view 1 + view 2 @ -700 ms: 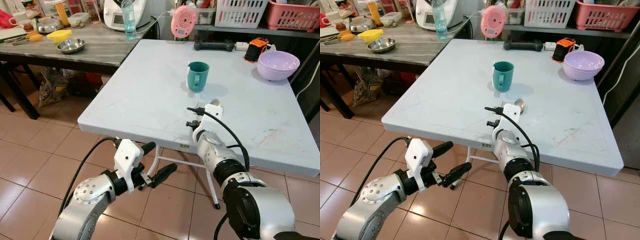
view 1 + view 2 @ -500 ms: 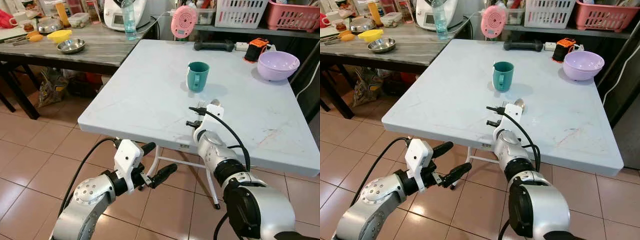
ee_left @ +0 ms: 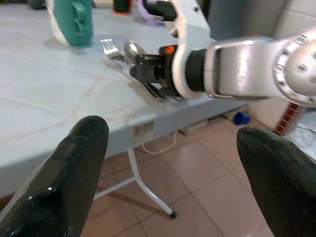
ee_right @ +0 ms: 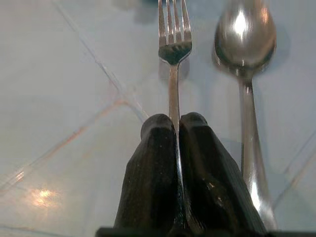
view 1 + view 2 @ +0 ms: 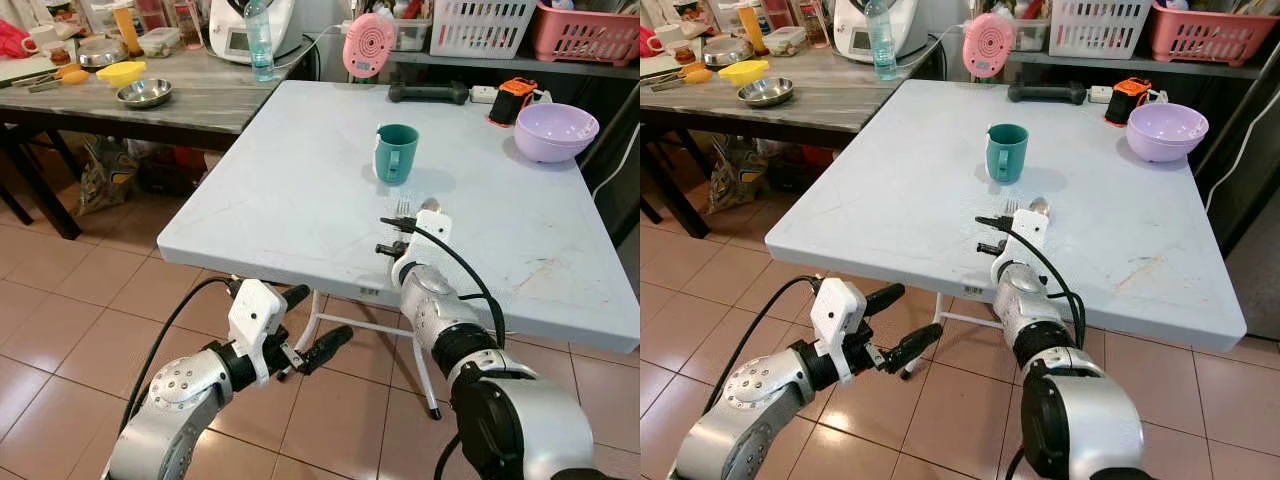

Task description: Setting the table

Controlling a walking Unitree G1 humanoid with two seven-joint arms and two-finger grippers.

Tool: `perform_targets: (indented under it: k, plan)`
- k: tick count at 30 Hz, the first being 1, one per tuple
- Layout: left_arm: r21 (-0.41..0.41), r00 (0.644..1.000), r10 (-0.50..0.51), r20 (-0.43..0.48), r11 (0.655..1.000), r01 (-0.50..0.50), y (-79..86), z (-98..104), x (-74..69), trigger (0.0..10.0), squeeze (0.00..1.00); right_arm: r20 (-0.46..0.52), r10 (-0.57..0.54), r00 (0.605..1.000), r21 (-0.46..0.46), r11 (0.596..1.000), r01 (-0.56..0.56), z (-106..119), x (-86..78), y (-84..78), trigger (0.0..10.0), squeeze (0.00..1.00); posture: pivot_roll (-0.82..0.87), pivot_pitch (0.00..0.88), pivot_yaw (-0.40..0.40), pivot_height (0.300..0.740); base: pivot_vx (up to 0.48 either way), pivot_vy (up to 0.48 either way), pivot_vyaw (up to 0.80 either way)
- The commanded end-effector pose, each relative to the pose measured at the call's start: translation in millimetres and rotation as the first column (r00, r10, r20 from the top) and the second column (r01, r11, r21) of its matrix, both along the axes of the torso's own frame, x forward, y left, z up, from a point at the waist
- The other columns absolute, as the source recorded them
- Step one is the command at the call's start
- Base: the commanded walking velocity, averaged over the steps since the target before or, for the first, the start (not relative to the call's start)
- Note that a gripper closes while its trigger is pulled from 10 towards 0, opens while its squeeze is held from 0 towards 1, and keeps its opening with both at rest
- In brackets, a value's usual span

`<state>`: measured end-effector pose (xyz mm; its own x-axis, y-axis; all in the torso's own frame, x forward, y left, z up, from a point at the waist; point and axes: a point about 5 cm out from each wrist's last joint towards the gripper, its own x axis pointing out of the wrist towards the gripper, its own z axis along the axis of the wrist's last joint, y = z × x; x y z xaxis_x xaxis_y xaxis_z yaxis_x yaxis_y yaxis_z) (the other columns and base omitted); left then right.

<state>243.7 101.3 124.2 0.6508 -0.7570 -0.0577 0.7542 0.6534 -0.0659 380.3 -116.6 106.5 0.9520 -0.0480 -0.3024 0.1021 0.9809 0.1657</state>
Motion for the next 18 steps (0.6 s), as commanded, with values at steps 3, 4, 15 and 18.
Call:
perform_targets:
  k: [3, 4, 15, 18]
  plan:
    - [0.0, 0.998, 0.06, 0.036, 0.998, -0.06, 4.4, 3.4, 8.6, 10.0, 0.0, 0.129, 0.049, 0.99, -0.048, 0.998, -0.043, 17.5, 2.8, 3.4, 0.0, 0.0, 0.01, 0.017, 0.008, 0.74, 0.0, 0.0, 0.0]
    - [-0.002, 0.997, 0.068, 0.042, 0.998, -0.068, 4.6, 3.9, 9.8, 10.0, 0.0, 0.146, 0.059, 0.988, -0.06, 0.997, -0.051, 19.2, 2.5, 3.8, 0.0, 0.0, 0.01, 0.016, 0.008, 0.74, 0.0, 0.0, 0.0]
    - [-0.078, 0.936, 0.334, 0.11, 0.942, -0.327, 20.6, 16.8, 37.7, 10.0, 0.0, 0.351, 0.174, 0.92, -0.208, 0.973, -0.105, 43.7, -19.1, 0.0, 10.0, 0.0, -0.02, 0.0, 0.006, 0.74, 0.0, 0.0, 0.0]
    - [-0.09, 0.908, 0.403, 0.114, 0.914, -0.395, 27.3, 18.2, 44.8, 10.0, 0.0, 0.382, 0.166, 0.909, -0.218, 0.972, -0.086, 48.1, -25.4, -5.8, 10.0, 0.0, -0.03, 0.0, 0.006, 0.74, 0.0, 0.0, 0.0]
